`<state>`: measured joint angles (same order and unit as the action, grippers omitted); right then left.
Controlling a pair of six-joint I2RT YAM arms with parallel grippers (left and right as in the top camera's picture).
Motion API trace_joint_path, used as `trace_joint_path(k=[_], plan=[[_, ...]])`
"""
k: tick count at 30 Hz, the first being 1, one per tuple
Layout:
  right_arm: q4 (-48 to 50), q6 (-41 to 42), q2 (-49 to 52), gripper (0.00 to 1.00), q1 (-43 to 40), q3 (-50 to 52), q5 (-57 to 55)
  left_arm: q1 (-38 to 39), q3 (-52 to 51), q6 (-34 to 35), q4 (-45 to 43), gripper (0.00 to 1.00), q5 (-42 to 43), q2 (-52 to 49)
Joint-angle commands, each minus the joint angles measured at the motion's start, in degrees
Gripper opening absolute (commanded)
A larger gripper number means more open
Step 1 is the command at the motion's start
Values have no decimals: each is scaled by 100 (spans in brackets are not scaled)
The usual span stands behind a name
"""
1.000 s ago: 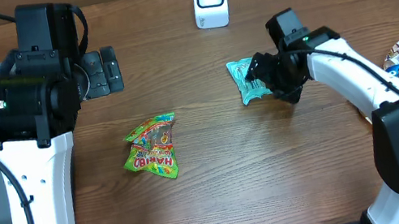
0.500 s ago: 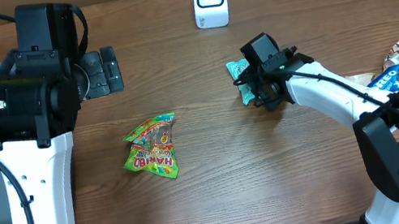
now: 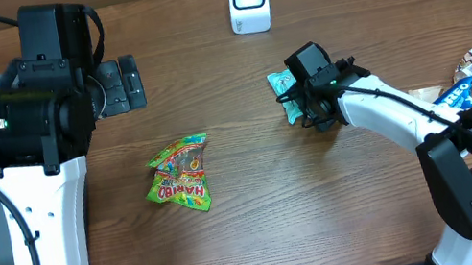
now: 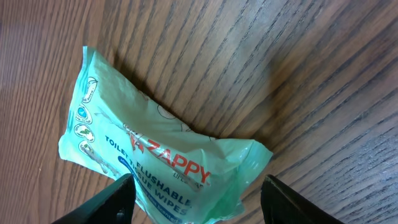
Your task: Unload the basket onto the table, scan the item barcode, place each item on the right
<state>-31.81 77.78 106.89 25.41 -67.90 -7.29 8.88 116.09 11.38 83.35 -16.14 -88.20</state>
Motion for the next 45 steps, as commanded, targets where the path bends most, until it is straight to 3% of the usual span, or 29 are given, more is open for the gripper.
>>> trace_joint_path(k=[1, 8, 10, 11, 12, 19, 21, 23, 27, 34, 36, 39, 43, 45], plan=[[31, 26, 2, 66, 114, 46, -28, -24, 68, -129, 2, 100, -76, -20], [282, 26, 402, 62, 153, 46, 55, -24, 68, -129, 0, 100, -76, -20], [306, 24, 490, 51, 153, 46, 74, -24, 68, -129, 0, 100, -74, -20], [306, -11, 494, 38, 153, 46, 70, -24, 68, -129, 0, 100, -74, -20], [308, -83, 494, 32, 153, 46, 68, -24, 68, -129, 0, 100, -76, -20], [605, -2033, 487, 22, 109, 20, 293, -24, 68, -129, 0, 100, -76, -20], [715, -2839, 461, 8, 61, -83, 761, -24, 68, -129, 0, 100, -76, -20], [715, -3281, 422, 4, 22, -195, 1110, -24, 68, -129, 2, 100, -76, -20], [688, -4068, 216, 4, -76, -343, 1937, -24, 68, -129, 0, 99, -76, -20], [901, -5383, -304, 4, -470, -345, 5484, -24, 68, -129, -2, 100, -76, -20], [1147, -5305, -308, 4, -678, -345, 6638, -24, 68, -129, 2, 100, -76, -20], [1508, -4214, -308, 4, -1049, -345, 7497, -24, 68, -129, 0, 100, -76, -20], [1773, -2933, -308, 4, -1499, -345, 7967, -24, 68, -129, 0, 99, -76, -20], [1784, -2778, -308, 4, -1657, -345, 7960, -24, 68, -129, 2, 100, -76, -20]])
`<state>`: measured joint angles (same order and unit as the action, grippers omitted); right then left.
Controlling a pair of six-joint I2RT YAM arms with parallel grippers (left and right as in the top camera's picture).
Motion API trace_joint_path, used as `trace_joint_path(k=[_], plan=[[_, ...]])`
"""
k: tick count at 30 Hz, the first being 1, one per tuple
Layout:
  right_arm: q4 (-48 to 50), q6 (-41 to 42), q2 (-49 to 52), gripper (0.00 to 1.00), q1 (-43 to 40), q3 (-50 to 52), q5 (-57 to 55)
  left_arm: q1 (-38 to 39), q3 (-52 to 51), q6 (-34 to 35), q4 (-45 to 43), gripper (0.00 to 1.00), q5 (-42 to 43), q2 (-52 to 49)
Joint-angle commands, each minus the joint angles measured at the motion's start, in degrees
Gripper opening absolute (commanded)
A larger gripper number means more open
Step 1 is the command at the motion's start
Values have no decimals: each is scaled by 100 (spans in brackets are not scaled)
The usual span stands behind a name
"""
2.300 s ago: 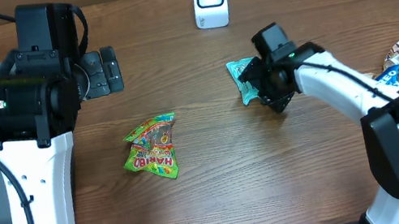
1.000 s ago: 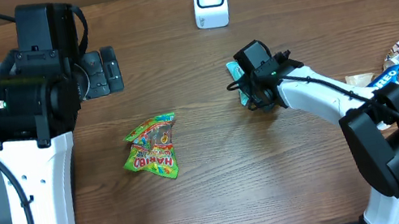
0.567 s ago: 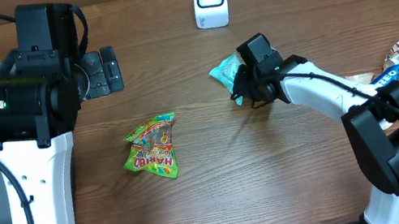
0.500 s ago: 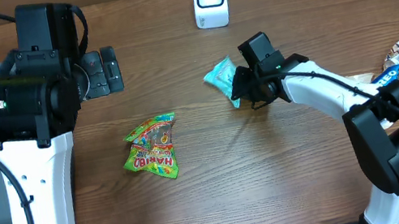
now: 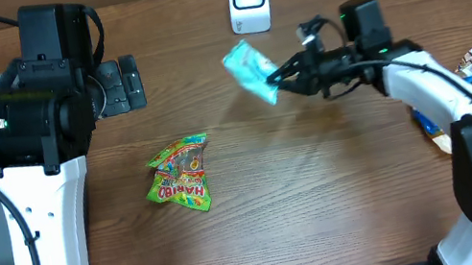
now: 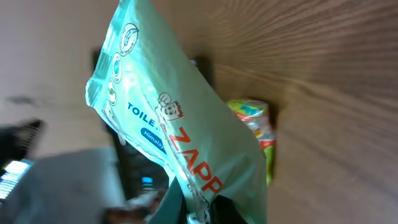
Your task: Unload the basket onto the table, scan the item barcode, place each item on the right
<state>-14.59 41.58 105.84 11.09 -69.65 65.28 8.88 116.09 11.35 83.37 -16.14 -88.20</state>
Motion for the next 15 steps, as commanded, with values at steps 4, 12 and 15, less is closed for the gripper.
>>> trace_joint_path(k=[4, 12, 15], plan=[[-87, 997, -203, 4, -382, -168, 496, -24, 68, -127, -2, 100, -76, -20], [-319, 3067, -203, 4, -382, -168, 446, -24, 68, -127, -2, 100, -76, -20], [-535, 3239, -203, 4, -382, -168, 400, -24, 68, -127, -2, 100, -76, -20]])
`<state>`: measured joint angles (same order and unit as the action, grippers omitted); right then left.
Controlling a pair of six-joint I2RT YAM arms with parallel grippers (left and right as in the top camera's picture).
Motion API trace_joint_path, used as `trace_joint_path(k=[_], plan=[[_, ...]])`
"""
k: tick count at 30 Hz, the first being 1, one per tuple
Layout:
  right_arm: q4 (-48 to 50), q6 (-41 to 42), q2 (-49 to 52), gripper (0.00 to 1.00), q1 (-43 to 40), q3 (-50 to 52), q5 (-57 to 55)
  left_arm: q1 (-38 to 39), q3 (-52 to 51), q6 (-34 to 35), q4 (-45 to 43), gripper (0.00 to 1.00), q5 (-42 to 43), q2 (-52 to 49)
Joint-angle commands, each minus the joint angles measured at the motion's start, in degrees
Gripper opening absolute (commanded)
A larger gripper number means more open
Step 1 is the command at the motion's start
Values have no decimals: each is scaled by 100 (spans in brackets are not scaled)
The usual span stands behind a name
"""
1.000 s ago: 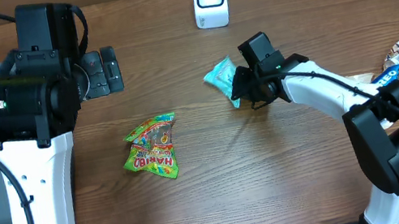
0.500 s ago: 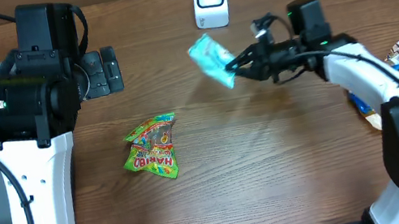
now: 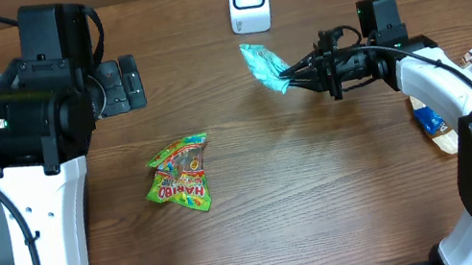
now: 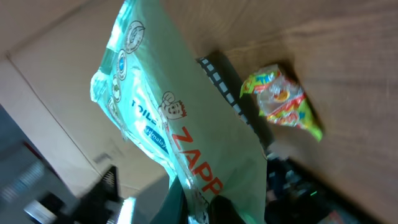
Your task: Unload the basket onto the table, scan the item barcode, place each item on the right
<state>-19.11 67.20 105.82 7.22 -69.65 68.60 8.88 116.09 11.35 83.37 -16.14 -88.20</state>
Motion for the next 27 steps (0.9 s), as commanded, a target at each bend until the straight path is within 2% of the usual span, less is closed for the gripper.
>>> trace_joint_path(k=[1, 5, 7, 10, 14, 20, 24, 27], plan=[[-240, 675, -201, 4, 4, -168, -46, -24, 68, -127, -2, 100, -76, -20], [-1189, 673, -201, 4, 11, -168, -590, -24, 68, -127, -2, 100, -76, -20], [-2124, 518, -201, 4, 11, -168, -1349, -24, 68, -127, -2, 100, -76, -20], [-3136, 997, -201, 4, 11, -168, -2430, -24, 68, -127, -2, 99, -76, -20], [-3357, 1370, -201, 4, 2, -168, -2660, -24, 68, -127, -2, 100, -76, -20], [-3418, 2472, -201, 4, 4, -168, -3062, -24, 68, -127, -2, 100, -76, -20], [-3805, 3003, -201, 4, 4, -168, -3886, -24, 68, -127, -2, 100, -76, -20], [-4251, 3058, -201, 4, 4, -168, -4564, -24, 68, -127, -2, 100, -76, -20]])
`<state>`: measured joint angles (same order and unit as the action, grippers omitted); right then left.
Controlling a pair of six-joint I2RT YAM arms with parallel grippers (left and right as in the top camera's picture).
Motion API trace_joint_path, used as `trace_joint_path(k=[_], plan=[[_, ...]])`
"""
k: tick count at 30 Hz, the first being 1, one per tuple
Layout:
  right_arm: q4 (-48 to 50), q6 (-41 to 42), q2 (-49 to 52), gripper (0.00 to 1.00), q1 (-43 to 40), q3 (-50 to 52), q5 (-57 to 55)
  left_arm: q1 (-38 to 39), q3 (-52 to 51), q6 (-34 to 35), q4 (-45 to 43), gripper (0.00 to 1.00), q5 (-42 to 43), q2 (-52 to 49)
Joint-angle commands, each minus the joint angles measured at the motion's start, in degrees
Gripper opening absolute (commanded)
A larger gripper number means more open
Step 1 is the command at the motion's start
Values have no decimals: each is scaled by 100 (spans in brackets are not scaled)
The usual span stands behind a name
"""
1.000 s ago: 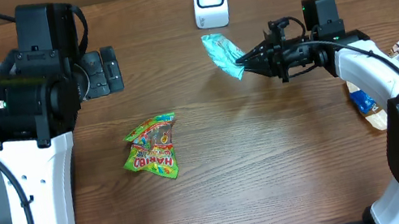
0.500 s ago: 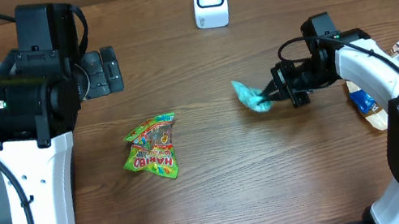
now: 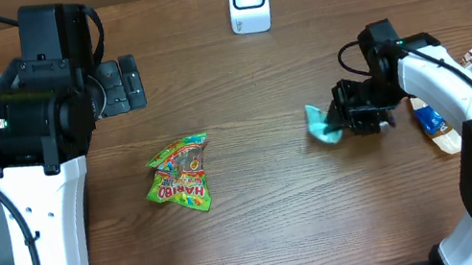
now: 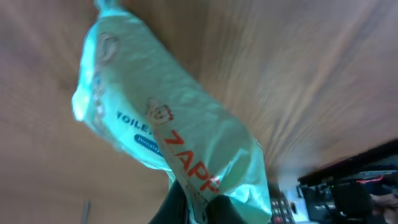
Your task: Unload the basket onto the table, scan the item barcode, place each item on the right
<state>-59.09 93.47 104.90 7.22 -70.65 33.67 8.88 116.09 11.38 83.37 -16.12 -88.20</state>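
Note:
My right gripper (image 3: 336,120) is shut on a mint-green pack of Zappy wipes (image 3: 320,125), held low over the wooden table (image 3: 260,216) right of centre. In the right wrist view the wipes pack (image 4: 174,143) fills the frame, its lower end pinched between the dark fingers (image 4: 180,208). The white barcode scanner (image 3: 249,0) stands at the table's far edge, well away from the pack. My left gripper (image 3: 125,84) rests at the far left, next to the big left arm; whether it is open or shut does not show.
A Haribo gummy bag (image 3: 180,174) lies left of centre. An Oreo pack and another snack packet (image 3: 434,122) lie at the right edge, close to my right arm. A grey mesh basket sits off the table's left side.
My right gripper, still holding the wipes, has moved from up near the scanner back toward the near side and down, and the pack now sits low over the table right of centre.
At first my right gripper stood open over the wipes lying on the table. Then it was shut on the pack, holding it raised in front of the scanner. It still held it up there a moment later. Now the pack is low, away from the scanner.

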Motion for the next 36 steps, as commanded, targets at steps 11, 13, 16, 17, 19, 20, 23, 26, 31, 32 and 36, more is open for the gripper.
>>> trace_joint_path(k=[11, 13, 16, 17, 19, 20, 23, 26, 31, 32, 36], plan=[[-2332, 428, -109, 4, 177, -1045, -4463, -24, 68, -129, -2, 100, -79, -20], [-2592, 426, -109, 4, 286, -1279, -4935, -24, 68, -129, -2, 100, -79, -20], [-2979, 400, -109, 4, 686, -1692, -5884, -24, 68, -129, 0, 100, -76, -20], [-3005, 339, -109, 4, 890, -1764, -6144, -24, 68, -129, 0, 99, -76, -20], [-2879, -20, -107, 4, 1344, -1794, -6478, -24, 68, -129, -2, 100, -76, -20], [-2780, -227, -105, 4, 1521, -1794, -6555, -24, 68, -129, -2, 100, -79, -20], [-2369, -1034, -42, 4, 2063, -1792, -6896, -24, 68, -129, -2, 100, -76, -20], [-2240, -1473, 184, 4, 2549, -1794, -7490, -24, 68, -129, -2, 99, -79, -20], [-2142, -2404, 988, 4, 3230, -1794, -8555, -24, 68, -129, -2, 100, -79, -20], [-2033, -2712, 1123, 4, 3305, -1792, -8655, -24, 68, -129, -2, 100, -76, -20], [-1462, -3641, 1591, 4, 3591, -1792, -9051, -24, 68, -129, -2, 100, -79, -20]])
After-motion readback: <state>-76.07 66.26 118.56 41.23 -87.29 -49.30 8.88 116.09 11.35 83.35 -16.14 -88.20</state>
